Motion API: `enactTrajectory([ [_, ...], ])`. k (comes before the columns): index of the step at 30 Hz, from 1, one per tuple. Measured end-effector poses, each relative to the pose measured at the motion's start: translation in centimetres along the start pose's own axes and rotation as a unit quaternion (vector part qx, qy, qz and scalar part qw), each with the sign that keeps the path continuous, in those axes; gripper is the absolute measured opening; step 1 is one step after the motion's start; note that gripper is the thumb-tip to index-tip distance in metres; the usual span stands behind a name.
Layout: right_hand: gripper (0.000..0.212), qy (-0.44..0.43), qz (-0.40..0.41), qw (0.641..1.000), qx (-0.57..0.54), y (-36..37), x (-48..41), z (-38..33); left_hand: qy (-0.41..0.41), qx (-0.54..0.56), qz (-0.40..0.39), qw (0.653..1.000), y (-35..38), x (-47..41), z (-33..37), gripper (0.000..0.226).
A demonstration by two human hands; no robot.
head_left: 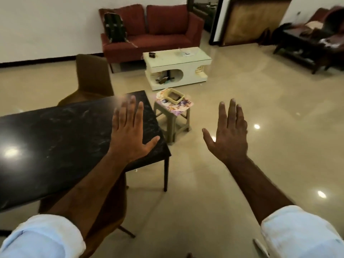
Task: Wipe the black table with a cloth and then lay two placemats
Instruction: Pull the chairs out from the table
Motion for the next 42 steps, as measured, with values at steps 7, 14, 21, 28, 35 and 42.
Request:
enactTrajectory([
  [7,0.107,0.027,0.05,0.998,0.038,-3.4,-6.4,10.9,0.068,-0.013,0.054,0.996,1.0,-12.6,9.1,0.136],
  [14,0.105,0.065,0.076,0.993,0.063,-2.9,-11.2,19.1,0.127,-0.013,0.104,0.986,3.9,-21.8,16.9,0.126],
  [21,0.107,0.077,0.053,0.993,0.078,3.1,-17.4,22.2,0.139,-0.005,0.116,0.983,10.3,-29.8,17.6,0.123],
  [28,0.104,0.075,0.029,0.994,0.067,9.7,-27.5,20.1,0.101,0.014,0.086,0.991,16.5,-39.4,12.3,0.13],
  [35,0.105,0.08,0.012,0.995,0.05,15.9,-38.2,17.4,0.095,0.017,0.078,0.992,21.9,-48.1,6.5,0.129],
  [42,0.099,0.039,0.0,0.998,0.047,22.1,-47.8,16.3,0.069,-0.01,0.076,0.995,26.8,-56.0,2.1,0.129],
])
Point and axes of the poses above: each hand's wrist, its own x-axis away from the middle knuckle, its own y-axis out of the palm, z = x × y, the point moved 9 cm from there along -x, towards the middle knuckle, and after that the axes turned 15 degrees about y, right-handed, at the moved point
